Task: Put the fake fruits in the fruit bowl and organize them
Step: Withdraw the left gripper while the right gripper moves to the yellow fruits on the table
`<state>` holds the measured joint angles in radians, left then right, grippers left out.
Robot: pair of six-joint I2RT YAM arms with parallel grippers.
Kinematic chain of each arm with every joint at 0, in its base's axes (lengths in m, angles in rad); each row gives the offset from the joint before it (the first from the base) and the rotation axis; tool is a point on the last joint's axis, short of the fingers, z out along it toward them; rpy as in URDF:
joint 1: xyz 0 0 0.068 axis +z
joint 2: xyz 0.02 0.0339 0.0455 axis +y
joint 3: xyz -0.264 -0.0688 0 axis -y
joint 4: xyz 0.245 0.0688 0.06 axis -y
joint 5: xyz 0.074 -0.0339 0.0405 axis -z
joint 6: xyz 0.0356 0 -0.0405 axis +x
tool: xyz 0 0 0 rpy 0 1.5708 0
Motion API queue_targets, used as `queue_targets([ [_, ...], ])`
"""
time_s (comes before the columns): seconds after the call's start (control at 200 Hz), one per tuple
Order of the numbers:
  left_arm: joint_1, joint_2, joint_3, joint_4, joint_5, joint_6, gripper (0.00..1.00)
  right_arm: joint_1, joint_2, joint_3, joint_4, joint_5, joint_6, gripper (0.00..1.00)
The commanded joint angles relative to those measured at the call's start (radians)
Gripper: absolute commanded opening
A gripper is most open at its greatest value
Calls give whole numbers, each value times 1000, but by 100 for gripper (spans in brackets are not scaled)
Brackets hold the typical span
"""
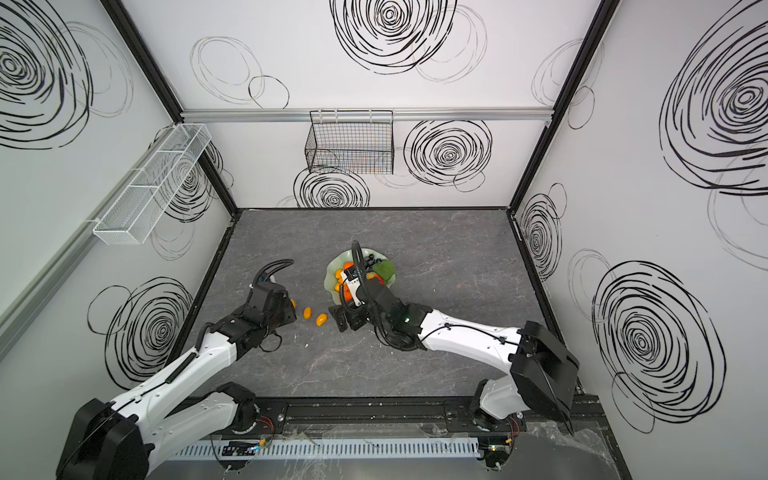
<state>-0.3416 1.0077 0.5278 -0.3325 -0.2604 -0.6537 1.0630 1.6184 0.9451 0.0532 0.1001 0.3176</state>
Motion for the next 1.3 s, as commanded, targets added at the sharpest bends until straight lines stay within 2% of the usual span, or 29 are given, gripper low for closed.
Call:
queue_targets([
  [0.0,19,3,-21,64,57,-18,40,10,119,143,-144,-29,5,100],
  [0.09,28,-12,-39,87,99,-35,40,11,202,231,-219,-66,-5,97],
  [0.295,103,-132,-89,62,188,-95,40,23,311,332,-281,-88,37,78],
  [0.4,156,-216,-109,23,210,-113,41,29,363,380,-313,-82,72,72],
  [0.57,211,-263,-115,5,248,-126,42,31,454,453,-358,-86,114,68],
  [0.966,246,-273,-99,-13,261,-115,41,35,622,615,-436,-86,144,63],
  [1.296,259,-285,-99,-12,264,-113,41,38,726,733,-550,7,158,61],
])
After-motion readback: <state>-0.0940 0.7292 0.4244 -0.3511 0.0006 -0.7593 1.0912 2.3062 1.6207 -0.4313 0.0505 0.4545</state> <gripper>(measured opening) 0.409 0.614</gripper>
